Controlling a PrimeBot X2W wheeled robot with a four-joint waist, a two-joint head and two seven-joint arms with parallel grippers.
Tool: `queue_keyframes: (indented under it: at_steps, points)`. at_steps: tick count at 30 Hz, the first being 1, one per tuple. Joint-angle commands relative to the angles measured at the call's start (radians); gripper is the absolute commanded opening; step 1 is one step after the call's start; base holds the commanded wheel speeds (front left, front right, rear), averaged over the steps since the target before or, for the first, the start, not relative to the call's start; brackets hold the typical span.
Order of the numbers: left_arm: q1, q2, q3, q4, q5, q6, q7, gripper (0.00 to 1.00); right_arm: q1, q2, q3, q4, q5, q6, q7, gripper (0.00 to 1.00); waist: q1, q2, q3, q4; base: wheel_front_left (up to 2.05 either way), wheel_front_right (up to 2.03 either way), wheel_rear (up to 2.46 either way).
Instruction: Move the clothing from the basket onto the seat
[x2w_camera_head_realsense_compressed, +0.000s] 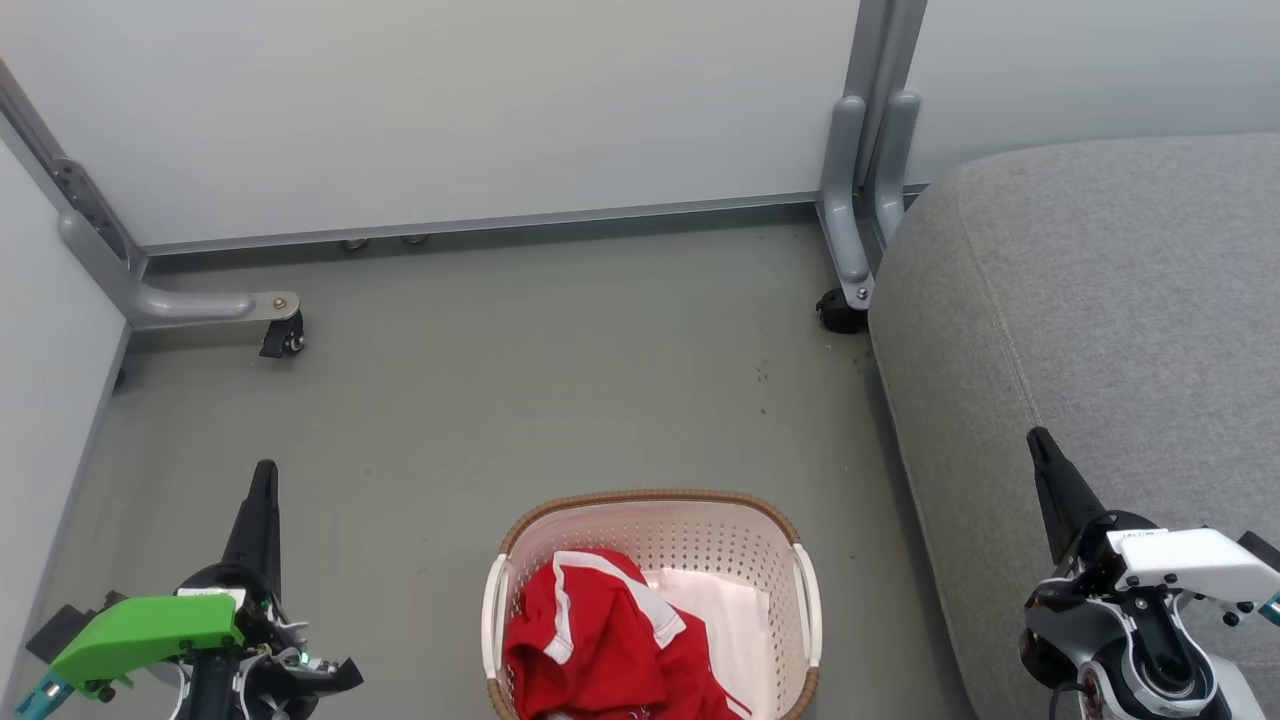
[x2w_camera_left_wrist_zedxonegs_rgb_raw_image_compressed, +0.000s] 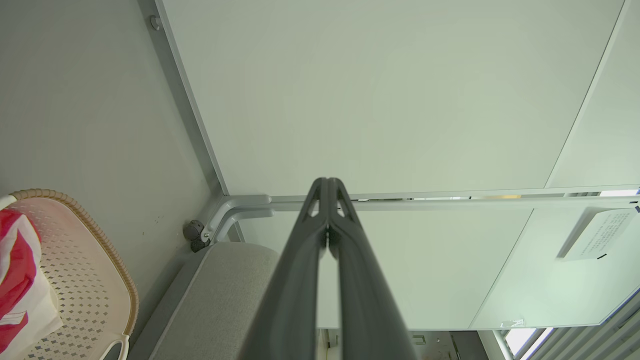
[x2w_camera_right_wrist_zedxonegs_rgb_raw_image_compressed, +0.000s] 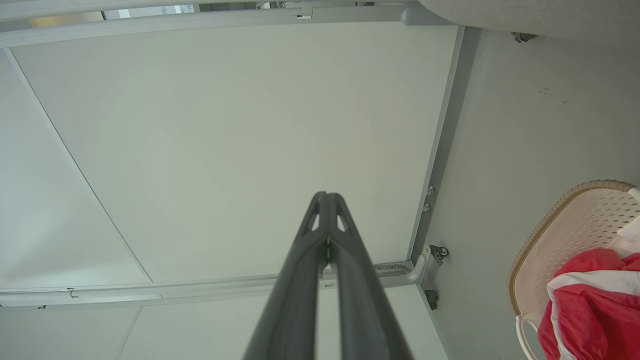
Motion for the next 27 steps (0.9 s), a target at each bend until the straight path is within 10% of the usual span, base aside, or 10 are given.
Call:
queue_keyframes:
  at_steps: [1, 6, 7, 27]
  points:
    - [-0.011, 0.002, 0.001, -0.002, -0.003, -0.005, 0.003, 0.0, -0.009, -0.002, 0.0, 0.001, -0.005, 0.0, 0.001, 0.0, 0.0, 0.0, 0.0, 0.0, 0.0, 0.0, 0.0]
    - [-0.011, 0.002, 0.001, -0.002, -0.003, -0.005, 0.003, 0.0, -0.009, -0.002, 0.0, 0.001, -0.005, 0.0, 0.001, 0.0, 0.0, 0.0, 0.0, 0.0, 0.0, 0.0, 0.0]
    - [0.0, 0.0, 0.0, 0.0, 0.0, 0.0, 0.0, 1.0, 0.0, 0.0, 0.0, 0.0, 0.0, 0.0, 0.0, 1.0, 0.0, 0.0, 0.0, 0.0, 0.0, 0.0, 0.0]
    - [-0.017, -0.002, -0.061, -0.051, 0.11, 0.001, -0.085, 1.0, 0.002, -0.016, 0.049, -0.041, -0.166, 0.0, -0.084, 1.0, 0.0, 0.0, 0.007, -0.002, 0.0, 0.0, 0.0]
